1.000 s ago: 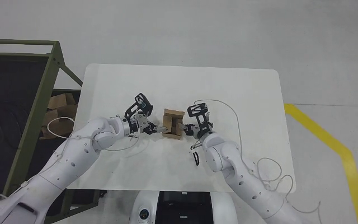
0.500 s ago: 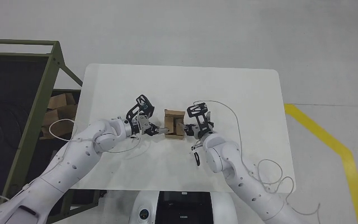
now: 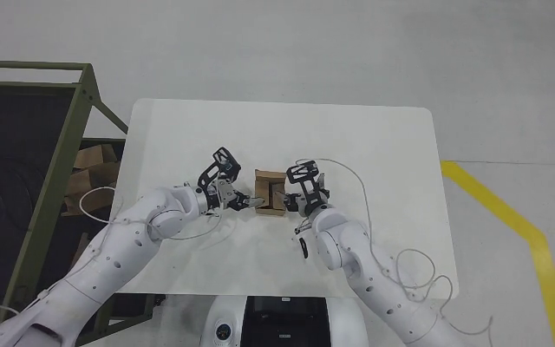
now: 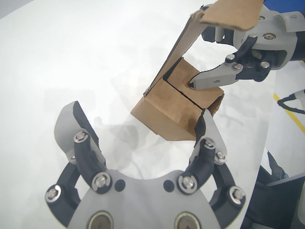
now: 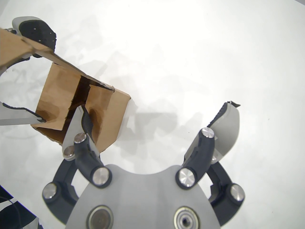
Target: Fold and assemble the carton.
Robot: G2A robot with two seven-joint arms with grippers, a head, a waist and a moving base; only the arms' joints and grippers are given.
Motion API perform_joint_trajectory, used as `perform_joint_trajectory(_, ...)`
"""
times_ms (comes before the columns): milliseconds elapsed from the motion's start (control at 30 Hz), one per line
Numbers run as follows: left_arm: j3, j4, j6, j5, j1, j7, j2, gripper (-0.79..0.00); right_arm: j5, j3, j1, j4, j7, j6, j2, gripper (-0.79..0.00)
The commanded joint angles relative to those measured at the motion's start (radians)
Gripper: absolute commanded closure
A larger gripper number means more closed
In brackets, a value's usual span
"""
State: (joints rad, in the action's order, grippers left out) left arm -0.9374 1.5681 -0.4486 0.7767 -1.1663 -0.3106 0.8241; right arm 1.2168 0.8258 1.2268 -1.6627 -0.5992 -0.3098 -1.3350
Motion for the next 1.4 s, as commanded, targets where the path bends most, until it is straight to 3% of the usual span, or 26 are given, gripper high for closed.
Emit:
perform_joint_trajectory(0, -0.002, 0.003, 0.005, 0.001, -0.003, -0.006, 0.002, -0.785, 0.006, 0.002, 0.003, -0.001, 0.001, 0.000, -0.002, -0.785)
perform_joint_trajectory(233, -0.026, 0.008, 0.013, -0.004, -0.014, -0.008, 0.007, -0.785, 0.024, 0.017, 0.027, -0.020, 0.020, 0.011, -0.004, -0.785)
perform_joint_trajectory(467, -0.110, 0.014, 0.011, -0.019, -0.043, 0.002, -0.004, -0.785, 0.033, 0.046, 0.061, -0.052, 0.041, 0.043, 0.000, -0.785)
perform_joint_trajectory(700, -0.162, 0.019, 0.100, -0.081, -0.052, -0.026, -0.001, -0.785, 0.019, 0.076, 0.113, -0.093, 0.077, 0.193, 0.013, -0.785)
perform_joint_trajectory(933, -0.136, 0.026, 0.146, -0.127, 0.000, -0.068, 0.022, -0.785, 0.062, 0.093, 0.174, -0.104, 0.101, 0.313, 0.029, -0.785)
perform_joint_trajectory(1367, -0.092, -0.006, 0.102, -0.078, 0.046, -0.057, 0.052, -0.785, 0.090, 0.066, 0.132, -0.016, 0.071, 0.242, 0.012, -0.785)
